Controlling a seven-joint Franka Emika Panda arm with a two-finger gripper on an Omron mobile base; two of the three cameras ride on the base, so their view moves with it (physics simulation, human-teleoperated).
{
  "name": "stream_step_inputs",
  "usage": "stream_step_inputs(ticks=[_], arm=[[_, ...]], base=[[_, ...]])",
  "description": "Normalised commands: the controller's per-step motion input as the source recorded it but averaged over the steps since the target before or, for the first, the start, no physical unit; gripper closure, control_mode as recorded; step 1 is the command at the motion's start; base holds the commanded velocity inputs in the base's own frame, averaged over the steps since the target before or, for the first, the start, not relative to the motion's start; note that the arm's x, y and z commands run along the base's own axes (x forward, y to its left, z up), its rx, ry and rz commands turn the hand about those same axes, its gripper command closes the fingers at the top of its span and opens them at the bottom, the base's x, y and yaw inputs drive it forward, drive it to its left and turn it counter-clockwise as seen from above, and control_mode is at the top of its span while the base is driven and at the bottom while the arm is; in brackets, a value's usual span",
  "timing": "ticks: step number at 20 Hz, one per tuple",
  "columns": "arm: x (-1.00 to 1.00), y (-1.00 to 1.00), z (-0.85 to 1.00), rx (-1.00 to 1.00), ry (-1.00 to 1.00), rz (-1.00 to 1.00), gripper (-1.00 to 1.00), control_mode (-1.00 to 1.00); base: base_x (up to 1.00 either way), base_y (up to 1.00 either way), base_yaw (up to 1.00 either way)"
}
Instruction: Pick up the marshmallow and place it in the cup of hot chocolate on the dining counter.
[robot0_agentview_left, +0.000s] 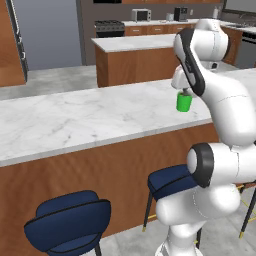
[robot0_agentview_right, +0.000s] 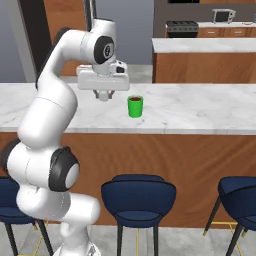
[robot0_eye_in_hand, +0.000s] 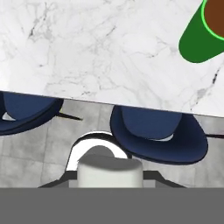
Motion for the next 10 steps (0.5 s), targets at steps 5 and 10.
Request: stream_step_inputs(ticks=[5, 10], arm=[[0.2, -0.14, 0.0, -0.02, 0.0, -0.06, 1.0, -1.0], [0.18, -0.02, -0.07, -0.07, 0.0, -0.02, 1.0, -1.0]], base=[[0.0, 0.0, 0.0], [0.0, 0.0, 0.0]])
